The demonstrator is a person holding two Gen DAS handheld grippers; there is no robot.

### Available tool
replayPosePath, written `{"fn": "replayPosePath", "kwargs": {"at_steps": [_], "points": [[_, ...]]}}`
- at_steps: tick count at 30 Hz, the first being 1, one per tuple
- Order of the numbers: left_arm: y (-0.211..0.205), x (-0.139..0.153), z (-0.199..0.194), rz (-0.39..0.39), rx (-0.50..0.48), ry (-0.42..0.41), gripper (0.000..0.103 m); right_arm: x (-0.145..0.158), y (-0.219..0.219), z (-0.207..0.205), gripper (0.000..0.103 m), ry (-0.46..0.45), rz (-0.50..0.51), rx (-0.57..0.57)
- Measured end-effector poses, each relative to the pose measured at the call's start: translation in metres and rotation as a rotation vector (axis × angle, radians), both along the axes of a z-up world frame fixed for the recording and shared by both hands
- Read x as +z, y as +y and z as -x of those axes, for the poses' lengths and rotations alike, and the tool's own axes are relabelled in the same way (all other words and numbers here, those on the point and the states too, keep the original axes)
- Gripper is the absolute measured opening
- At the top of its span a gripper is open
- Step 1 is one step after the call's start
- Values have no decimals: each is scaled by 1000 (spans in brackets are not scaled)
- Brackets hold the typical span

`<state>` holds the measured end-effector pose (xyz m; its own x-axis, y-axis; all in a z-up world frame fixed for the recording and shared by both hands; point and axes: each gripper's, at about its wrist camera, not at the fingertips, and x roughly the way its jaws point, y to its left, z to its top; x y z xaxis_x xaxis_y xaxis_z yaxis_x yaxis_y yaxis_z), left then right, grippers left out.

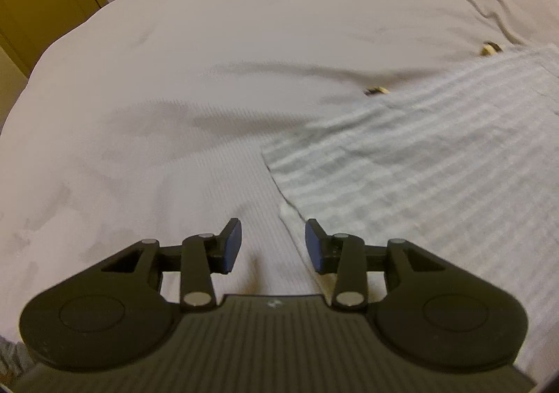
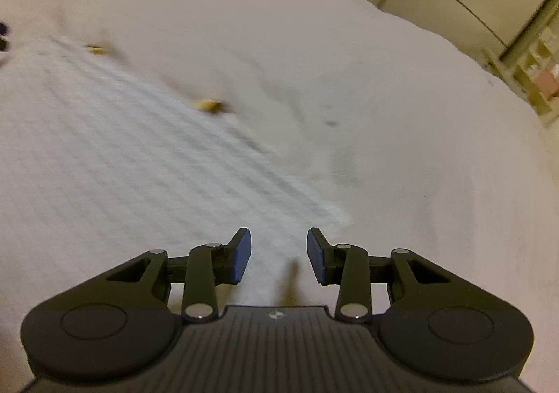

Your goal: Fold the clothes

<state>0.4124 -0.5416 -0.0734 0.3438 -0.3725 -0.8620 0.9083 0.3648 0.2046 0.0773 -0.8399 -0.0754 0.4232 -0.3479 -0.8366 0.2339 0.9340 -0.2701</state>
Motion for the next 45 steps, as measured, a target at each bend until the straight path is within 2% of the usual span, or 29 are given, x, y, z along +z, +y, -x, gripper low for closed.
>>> {"fn": "replayPosePath", "kwargs": {"at_steps": [4,8,9,12,13,15,18,22,23,24,25,27,28,29,31,33,34,36,40,45], "points": [[20,5,24,-19,-13,24,43,11,54,22,40,-18,-80,61],[47,13,69,-60,-91,-17,45,9,112,48,45,0,-98,138],[53,13,86,-66,-147,-37,49,8,127,56,46,7,-98,160],[78,13,147,-36,-388,-77,70,-1,164,82,47,66,-38,280],[87,9,170,-43,-484,-116,71,-6,174,91,47,90,-24,316],[97,-6,203,-97,-609,-168,70,-18,188,102,47,126,16,374],[102,-28,230,-139,-699,-209,70,-30,209,110,65,153,136,454],[100,-56,243,-199,-761,-390,63,-53,212,103,66,180,259,505],[99,-63,244,-219,-774,-442,58,-59,211,101,65,189,289,513],[98,-70,244,-238,-786,-493,42,-67,210,98,65,205,329,527],[97,-76,243,-245,-796,-524,35,-74,208,95,64,222,370,540],[97,-87,240,-259,-816,-587,33,-86,203,91,65,249,443,567],[97,-92,239,-265,-825,-616,28,-91,200,91,64,259,476,580],[98,-94,235,-261,-827,-609,24,-96,197,90,60,269,509,593],[99,-95,231,-247,-820,-602,9,-104,191,87,48,282,550,601],[103,-90,227,-213,-795,-598,5,-100,186,86,26,266,539,579],[105,-88,225,-195,-782,-595,4,-96,187,86,0,257,539,573],[108,-76,218,-163,-752,-570,4,-87,189,87,0,242,525,559],[118,-49,211,-113,-759,-541,3,-65,196,89,0,232,494,522],[148,-22,214,-95,-786,-520,3,-36,221,106,0,222,474,511]]}}
